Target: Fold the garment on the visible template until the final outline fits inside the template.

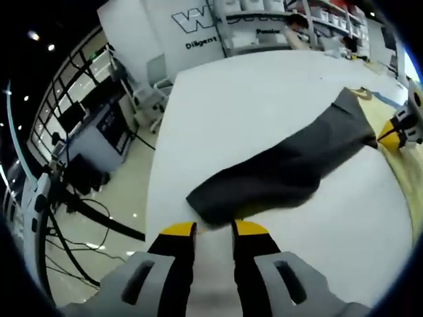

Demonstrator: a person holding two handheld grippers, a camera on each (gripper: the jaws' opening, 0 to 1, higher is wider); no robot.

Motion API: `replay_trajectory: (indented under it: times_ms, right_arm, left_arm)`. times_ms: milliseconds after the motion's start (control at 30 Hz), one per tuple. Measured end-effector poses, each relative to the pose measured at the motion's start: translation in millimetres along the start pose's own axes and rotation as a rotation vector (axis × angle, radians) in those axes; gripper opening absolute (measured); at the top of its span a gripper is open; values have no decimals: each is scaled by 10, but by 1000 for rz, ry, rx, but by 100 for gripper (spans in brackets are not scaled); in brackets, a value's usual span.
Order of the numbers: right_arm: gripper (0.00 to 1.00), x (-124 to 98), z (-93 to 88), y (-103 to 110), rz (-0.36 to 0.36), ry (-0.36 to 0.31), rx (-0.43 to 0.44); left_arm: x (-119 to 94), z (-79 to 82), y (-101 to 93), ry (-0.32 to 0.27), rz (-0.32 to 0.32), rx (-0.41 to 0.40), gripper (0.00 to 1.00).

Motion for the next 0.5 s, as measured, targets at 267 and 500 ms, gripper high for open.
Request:
replay_trajectory:
  times_ms: [267,500]
  right_arm:
    - [0,-1,-1,6,-3,-3,-1]
    - [0,-2,-2,5,-5,-4,-2]
  left_arm:
    - [70,70,-22,-35,-41,-46,18]
    - [62,210,-51,-61,-49,-18,0]
Point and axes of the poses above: the point that each gripper's makers call its tool centre point, and the gripper's own axes: x roughly forward along the fingers, y roughly to its left, z roughly out of its top, the point moved 6 cm from there along -x, roughly backward along the fingers, and after that the axes turned 5 degrees about z, right-handed, at the moved point
